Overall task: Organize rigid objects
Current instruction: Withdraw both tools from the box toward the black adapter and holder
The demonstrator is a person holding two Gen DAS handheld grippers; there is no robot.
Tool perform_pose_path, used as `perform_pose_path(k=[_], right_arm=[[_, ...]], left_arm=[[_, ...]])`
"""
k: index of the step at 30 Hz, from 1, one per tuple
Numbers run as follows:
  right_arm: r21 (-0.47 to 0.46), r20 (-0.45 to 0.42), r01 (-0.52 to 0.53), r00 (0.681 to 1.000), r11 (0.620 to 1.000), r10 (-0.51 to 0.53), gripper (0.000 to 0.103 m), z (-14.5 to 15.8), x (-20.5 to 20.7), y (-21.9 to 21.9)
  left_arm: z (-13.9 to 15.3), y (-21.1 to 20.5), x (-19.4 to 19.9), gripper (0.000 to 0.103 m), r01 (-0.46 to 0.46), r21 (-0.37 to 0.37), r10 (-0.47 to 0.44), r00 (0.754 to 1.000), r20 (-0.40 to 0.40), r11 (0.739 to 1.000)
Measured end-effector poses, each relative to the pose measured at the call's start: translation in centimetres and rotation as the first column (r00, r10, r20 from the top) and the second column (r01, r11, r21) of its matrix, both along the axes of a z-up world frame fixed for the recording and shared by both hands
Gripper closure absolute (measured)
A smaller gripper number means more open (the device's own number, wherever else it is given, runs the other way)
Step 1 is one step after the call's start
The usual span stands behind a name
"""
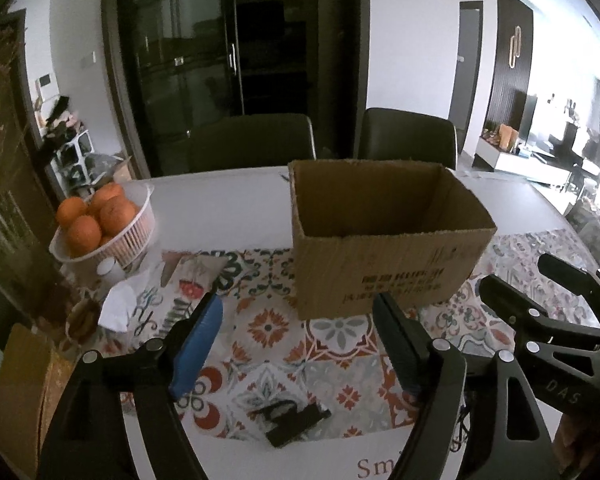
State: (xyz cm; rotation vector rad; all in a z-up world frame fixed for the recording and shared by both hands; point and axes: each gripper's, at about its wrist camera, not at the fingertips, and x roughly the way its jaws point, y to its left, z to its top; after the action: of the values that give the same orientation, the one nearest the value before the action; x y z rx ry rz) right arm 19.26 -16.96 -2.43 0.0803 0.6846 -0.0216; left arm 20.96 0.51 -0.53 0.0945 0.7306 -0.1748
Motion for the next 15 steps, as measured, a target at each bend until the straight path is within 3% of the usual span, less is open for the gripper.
perform_pose_path(k=[15], right_arm=[[0.044,-0.039,0.021,0.999,0.999,-0.019,0.017,-2.9,-2.8,0.1]], left_arm=[[-3.6,1.1,-2.7,0.02,-0.063,-0.078,0.054,0.992,-0.114,0.995]])
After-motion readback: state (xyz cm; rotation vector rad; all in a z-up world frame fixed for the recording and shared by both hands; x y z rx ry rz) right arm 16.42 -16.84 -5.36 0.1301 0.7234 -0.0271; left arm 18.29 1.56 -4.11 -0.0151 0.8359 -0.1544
